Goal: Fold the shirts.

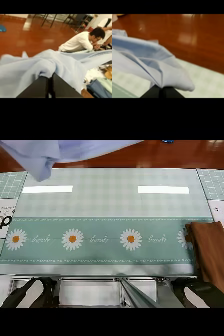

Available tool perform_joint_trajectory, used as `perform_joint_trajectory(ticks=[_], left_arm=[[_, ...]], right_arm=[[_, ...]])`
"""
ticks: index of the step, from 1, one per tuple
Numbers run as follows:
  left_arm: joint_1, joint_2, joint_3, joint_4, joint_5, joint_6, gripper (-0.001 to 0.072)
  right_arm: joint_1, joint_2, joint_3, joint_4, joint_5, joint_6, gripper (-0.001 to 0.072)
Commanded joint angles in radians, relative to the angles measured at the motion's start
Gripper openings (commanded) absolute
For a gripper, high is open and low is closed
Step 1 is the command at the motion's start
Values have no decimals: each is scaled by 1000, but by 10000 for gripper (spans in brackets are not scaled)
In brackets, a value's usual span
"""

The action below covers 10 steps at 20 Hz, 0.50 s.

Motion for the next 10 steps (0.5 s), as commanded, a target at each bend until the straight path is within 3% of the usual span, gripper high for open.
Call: perform_joint_trajectory(ticks=[1, 5, 10], left_arm=[[7, 99, 73, 81, -123, -43, 20], [-51, 191, 6, 232, -169, -121, 20], [-236, 340, -347, 314, -219, -131, 20]], right_arm=[[-9, 130, 58, -130, 76, 12, 23], [-9, 195, 53, -182, 219, 66, 23], [-9, 266, -156, -182, 371, 95, 24]])
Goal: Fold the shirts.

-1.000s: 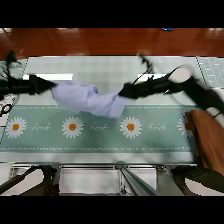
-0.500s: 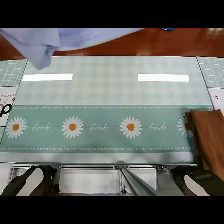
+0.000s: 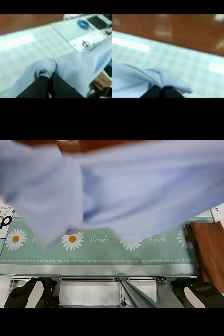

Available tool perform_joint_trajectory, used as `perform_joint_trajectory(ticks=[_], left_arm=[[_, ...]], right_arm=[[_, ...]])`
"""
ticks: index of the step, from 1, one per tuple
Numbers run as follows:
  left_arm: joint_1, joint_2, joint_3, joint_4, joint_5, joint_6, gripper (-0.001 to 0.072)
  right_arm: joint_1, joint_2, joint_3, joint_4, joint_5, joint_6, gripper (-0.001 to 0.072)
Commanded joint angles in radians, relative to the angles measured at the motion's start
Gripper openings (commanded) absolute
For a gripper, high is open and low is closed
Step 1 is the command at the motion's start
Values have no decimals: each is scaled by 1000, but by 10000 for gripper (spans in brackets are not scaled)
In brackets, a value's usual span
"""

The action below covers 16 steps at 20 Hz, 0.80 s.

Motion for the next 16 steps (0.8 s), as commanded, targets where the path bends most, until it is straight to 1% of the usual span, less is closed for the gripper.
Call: perform_joint_trajectory(ticks=[1, 2, 4, 6, 8, 10, 11, 14, 16], left_arm=[[-109, 105, -259, 135, -54, -53, 20], [-128, 124, -345, 190, -56, -81, 20], [-138, 124, -496, 248, -36, -84, 20], [-139, 90, -632, 246, 44, -83, 20], [-139, 9, -732, 245, 155, -54, 20], [-139, -113, -756, 229, 243, -11, 20], [-139, -189, -753, 192, 292, 21, 20], [-139, -410, -716, 33, 432, 108, 20], [-137, -542, -663, -76, 454, 197, 20]], right_arm=[[0, 72, -199, -14, 109, 28, 24], [0, 97, -300, -15, 100, 29, 24], [0, 119, -492, -23, 43, 30, 24], [0, 96, -650, -20, -72, 24, 23], [0, 17, -743, -24, -193, -1, 23], [0, -119, -751, -16, -285, -25, 23], [0, -196, -746, -10, -343, -43, 23], [0, -436, -688, -1, -448, -50, 23], [0, -590, -612, 34, -489, -49, 23]])
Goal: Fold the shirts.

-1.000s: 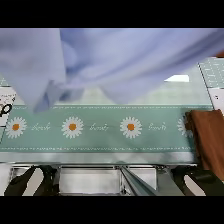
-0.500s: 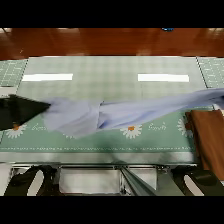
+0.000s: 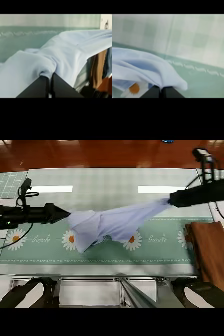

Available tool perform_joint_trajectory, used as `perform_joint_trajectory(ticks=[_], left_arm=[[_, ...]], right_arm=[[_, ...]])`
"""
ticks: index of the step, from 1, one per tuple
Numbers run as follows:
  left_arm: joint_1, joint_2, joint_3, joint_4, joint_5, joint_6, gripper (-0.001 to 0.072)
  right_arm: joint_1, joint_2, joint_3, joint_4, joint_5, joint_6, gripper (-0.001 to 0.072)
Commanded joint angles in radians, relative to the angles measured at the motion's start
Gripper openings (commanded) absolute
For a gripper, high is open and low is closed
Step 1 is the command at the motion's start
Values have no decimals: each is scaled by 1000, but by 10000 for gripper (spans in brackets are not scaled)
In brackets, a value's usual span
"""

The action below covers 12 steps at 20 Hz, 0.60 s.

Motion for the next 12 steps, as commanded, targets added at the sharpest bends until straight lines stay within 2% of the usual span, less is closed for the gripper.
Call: perform_joint_trajectory(ticks=[1, 2, 3, 4, 5, 7, 8, 10, 12], left_arm=[[0, -230, 69, -186, 92, 122, 20], [-2, -277, 114, -188, 69, 125, 68], [-3, -310, 156, -174, 47, 124, 349], [1, -335, 201, -145, -2, 113, 509], [12, -349, 256, -67, -51, 87, 508], [55, -343, 338, 192, -124, -87, 506], [87, -324, 346, 318, -163, -143, 506], [155, -254, 277, 428, -183, -167, 505], [223, -158, 100, 427, -139, -165, 505]], right_arm=[[-1, -275, 116, 72, -110, -11, 24], [-1, -342, 179, 95, -114, -6, 26], [-4, -399, 242, 115, -120, 19, 130], [-13, -445, 304, 135, -117, 28, 386], [-32, -470, 357, 140, -97, 37, 411], [-112, -468, 411, 139, -26, 50, 409], [-172, -454, 410, 138, 39, 49, 409], [-286, -431, 358, 140, 187, 35, 409], [-372, -348, 152, 153, 176, -11, 409]])
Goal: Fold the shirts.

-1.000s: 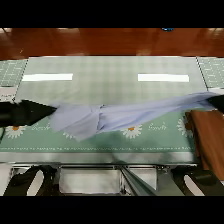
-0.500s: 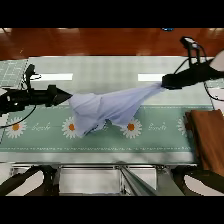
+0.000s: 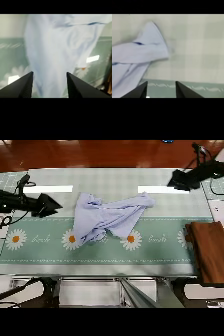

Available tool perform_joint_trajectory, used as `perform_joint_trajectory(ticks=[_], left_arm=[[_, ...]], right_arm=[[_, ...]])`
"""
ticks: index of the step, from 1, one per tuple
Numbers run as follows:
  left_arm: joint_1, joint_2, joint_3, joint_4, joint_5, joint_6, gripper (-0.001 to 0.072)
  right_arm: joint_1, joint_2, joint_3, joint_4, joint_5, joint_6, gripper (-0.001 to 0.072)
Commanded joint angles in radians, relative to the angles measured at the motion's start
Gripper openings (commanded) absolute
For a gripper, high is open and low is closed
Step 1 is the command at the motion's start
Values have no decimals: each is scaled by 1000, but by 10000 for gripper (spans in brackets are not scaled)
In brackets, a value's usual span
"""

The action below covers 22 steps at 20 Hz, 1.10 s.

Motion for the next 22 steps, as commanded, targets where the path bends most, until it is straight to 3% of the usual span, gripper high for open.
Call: perform_joint_trajectory(ticks=[1, 4, 6, 10, 14, 17, 19, 21, 22], left_arm=[[108, 126, -219, 127, 15, -56, 505], [151, 213, -481, -25, 89, 8, 505], [130, 211, -573, -143, 147, 48, 504], [-14, 168, -603, -203, 260, 74, 505], [-161, 107, -590, -242, 386, 72, 498], [-180, 70, -558, -279, 429, 69, 253], [-182, 56, -531, -305, 432, 69, 252], [-189, 53, -504, -310, 423, 122, 20], [-192, 53, -492, -311, 415, 133, 20]], right_arm=[[-146, 112, -269, 51, 22, -65, 409], [-175, 285, -655, 198, -153, -199, 409], [-165, 341, -800, 275, -198, -241, 409], [-162, 367, -884, 382, -209, -290, 408], [-69, 365, -884, 385, -224, -288, 408], [54, 365, -884, 385, -318, -226, 409], [126, 347, -883, 405, -391, -186, 408], [192, 279, -879, 490, -414, -206, 409], [224, 238, -869, 528, -414, -223, 409]])
